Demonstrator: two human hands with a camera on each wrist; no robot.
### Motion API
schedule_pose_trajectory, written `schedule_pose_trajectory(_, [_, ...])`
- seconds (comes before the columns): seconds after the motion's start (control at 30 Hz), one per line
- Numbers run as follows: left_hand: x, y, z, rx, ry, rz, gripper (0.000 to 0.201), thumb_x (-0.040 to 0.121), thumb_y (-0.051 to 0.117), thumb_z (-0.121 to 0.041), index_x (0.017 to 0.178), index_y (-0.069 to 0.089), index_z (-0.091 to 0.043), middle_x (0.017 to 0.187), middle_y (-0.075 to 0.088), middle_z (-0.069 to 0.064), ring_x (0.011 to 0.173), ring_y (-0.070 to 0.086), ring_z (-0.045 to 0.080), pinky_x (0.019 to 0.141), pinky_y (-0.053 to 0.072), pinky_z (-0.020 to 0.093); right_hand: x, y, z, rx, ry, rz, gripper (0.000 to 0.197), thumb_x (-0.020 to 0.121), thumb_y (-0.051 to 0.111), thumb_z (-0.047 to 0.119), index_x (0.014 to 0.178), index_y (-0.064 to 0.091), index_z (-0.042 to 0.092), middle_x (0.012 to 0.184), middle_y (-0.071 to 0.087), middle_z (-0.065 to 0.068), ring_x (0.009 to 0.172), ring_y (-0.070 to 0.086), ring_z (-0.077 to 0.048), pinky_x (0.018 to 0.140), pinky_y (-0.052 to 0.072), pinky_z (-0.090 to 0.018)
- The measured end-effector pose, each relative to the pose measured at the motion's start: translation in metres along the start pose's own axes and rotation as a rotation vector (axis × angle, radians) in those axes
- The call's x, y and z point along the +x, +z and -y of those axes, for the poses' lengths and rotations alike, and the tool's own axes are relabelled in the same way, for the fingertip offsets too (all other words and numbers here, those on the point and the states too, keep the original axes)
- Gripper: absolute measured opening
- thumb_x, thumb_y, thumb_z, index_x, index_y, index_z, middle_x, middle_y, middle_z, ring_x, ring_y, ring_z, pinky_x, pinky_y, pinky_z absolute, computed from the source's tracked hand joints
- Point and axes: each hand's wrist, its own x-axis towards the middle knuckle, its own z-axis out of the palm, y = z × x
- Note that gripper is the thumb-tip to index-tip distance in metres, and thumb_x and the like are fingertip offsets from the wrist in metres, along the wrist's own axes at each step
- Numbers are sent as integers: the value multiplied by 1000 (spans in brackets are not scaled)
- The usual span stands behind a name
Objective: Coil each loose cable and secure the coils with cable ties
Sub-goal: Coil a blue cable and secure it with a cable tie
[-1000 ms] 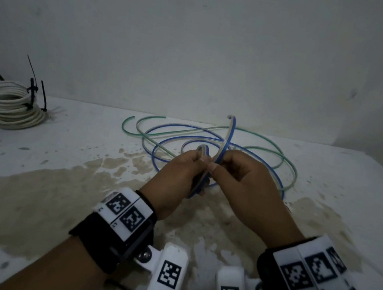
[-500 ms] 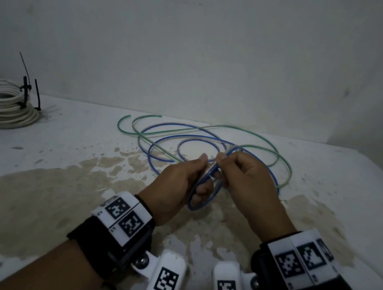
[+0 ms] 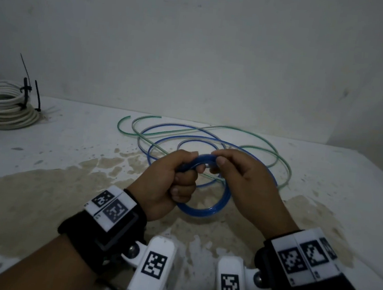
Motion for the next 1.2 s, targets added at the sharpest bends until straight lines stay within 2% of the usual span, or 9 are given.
schedule_pose_trajectory(0.07, [-1, 1, 0, -26, -2, 15, 32, 85, 45, -37, 71, 51, -9, 39, 21, -9, 31, 17, 5, 37, 12, 20, -1, 2, 3, 115, 47, 28, 19, 98, 46, 15, 94, 62, 25, 88, 70, 0, 79, 67, -11, 76, 55, -30])
schedule_pose_trajectory(0.17, [-1, 1, -1, -30, -8, -4, 33, 86, 46, -39, 71, 49, -11, 38, 21, -10, 31, 17, 4, 36, 12, 19, -3, 5, 8, 309, 153, 49, 16, 98, 45, 14, 99, 60, 19, 85, 71, -6, 68, 65, -14, 64, 55, -28])
schedule_pose_trajectory(0.4, [0, -3, -2, -219, -24, 14, 34, 86, 47, -36, 65, 55, -11, 37, 23, -8, 29, 22, 5, 34, 16, 18, -3, 7, 10, 653, 289, 68, 21, 99, 43, 17, 104, 63, 15, 65, 55, 0, 48, 42, -11, 47, 41, -27])
schedule_pose_trajectory(0.53, [2, -2, 3, -15, 6, -81, 37, 97, 41, -36, 83, 59, -6, 52, 44, 1, 44, 44, 14, 43, 38, 23, -2, 6, 11, 512, 284, 31, 17, 100, 41, 16, 100, 58, 14, 64, 47, 0, 45, 34, -9, 45, 32, -26])
schedule_pose_trajectory(0.63, [2, -2, 7, 218, 112, -163, 34, 98, 44, -35, 99, 59, -4, 67, 57, 5, 54, 53, 16, 52, 48, 27, -2, 4, 10, 352, 260, 46, 11, 99, 43, 17, 95, 53, 18, 60, 47, 2, 44, 34, -8, 46, 31, -29])
schedule_pose_trajectory(0.77, [2, 2, 9, 267, 162, -143, 31, 100, 42, -30, 91, 59, -5, 56, 39, -5, 47, 33, 9, 48, 35, 23, -2, 5, 9, 270, 210, 35, 13, 98, 46, 18, 88, 53, 21, 63, 54, 3, 47, 39, -9, 47, 34, -30])
schedule_pose_trajectory(0.97, [5, 0, 8, 66, 173, -217, 23, 100, 42, -26, 92, 52, -7, 52, 30, -8, 44, 24, 6, 44, 28, 19, -3, 6, 7, 172, 132, 24, 28, 97, 47, 11, 109, 59, 33, 81, 67, 5, 61, 57, -4, 62, 50, -19])
schedule_pose_trajectory(1.07, [5, 4, 12, -1, 164, -243, 23, 100, 43, -26, 91, 51, -6, 52, 29, -8, 43, 24, 6, 43, 28, 19, -3, 9, 8, 248, 208, 6, 28, 98, 46, 11, 120, 59, 21, 78, 66, 5, 56, 55, -7, 56, 48, -23])
schedule_pose_trajectory(1.2, [8, 10, 15, -69, 190, -244, 29, 102, 40, -26, 89, 55, -5, 54, 29, -7, 43, 25, 7, 44, 29, 19, 0, 7, 12, 126, 167, -11, 24, 98, 44, 14, 116, 56, 27, 79, 63, 8, 54, 49, -4, 58, 42, -28])
